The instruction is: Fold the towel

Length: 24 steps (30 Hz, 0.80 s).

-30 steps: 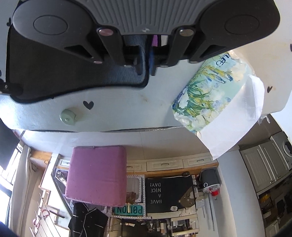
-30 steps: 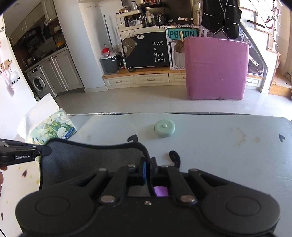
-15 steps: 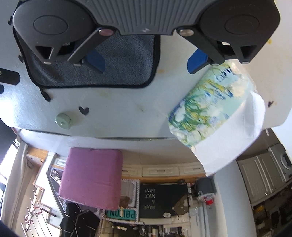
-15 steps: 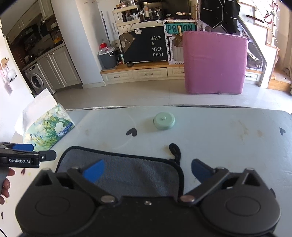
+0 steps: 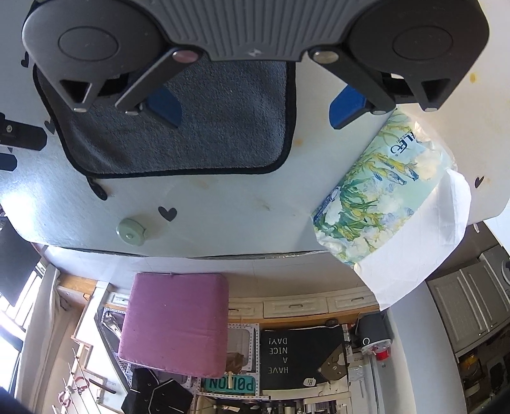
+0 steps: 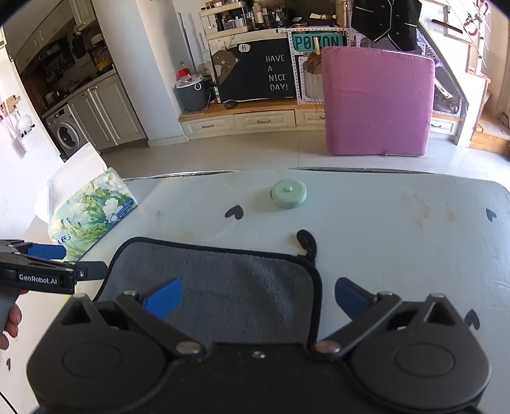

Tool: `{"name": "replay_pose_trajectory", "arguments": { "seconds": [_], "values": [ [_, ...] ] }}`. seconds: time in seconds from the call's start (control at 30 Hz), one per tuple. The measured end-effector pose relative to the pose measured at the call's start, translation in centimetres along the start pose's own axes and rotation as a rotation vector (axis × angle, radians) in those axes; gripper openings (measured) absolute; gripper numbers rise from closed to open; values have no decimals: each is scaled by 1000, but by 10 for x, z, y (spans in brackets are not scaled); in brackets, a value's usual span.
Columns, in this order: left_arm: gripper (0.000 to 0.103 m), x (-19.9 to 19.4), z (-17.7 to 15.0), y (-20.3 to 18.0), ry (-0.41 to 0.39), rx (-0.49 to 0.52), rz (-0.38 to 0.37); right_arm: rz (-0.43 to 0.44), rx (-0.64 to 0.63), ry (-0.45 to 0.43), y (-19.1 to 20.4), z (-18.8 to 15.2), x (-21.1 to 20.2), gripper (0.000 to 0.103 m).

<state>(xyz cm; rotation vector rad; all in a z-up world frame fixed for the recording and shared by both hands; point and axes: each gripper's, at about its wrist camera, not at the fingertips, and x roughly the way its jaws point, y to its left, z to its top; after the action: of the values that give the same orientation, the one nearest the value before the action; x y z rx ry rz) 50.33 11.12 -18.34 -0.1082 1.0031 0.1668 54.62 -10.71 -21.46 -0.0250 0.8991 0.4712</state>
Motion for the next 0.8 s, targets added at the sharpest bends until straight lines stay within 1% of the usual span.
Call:
{"name": "replay_pose_trajectory", "arguments": {
  "seconds": [0.17, 0.3, 0.63, 0.8],
  "values": [
    [99, -10, -3, -4, 11, 18, -7, 4, -1, 1, 4, -3, -7, 103],
    [99, -22, -6, -6, 18, 32, -31, 5, 5, -3, 5, -5, -16, 103],
    [99, -60, -17, -6, -17, 13, -30, 6, 11, -26, 10, -13, -44, 103],
    [99, -79, -24, -8, -39, 21, -30, -4, 2, -44, 16, -19, -61, 103]
  ]
}}
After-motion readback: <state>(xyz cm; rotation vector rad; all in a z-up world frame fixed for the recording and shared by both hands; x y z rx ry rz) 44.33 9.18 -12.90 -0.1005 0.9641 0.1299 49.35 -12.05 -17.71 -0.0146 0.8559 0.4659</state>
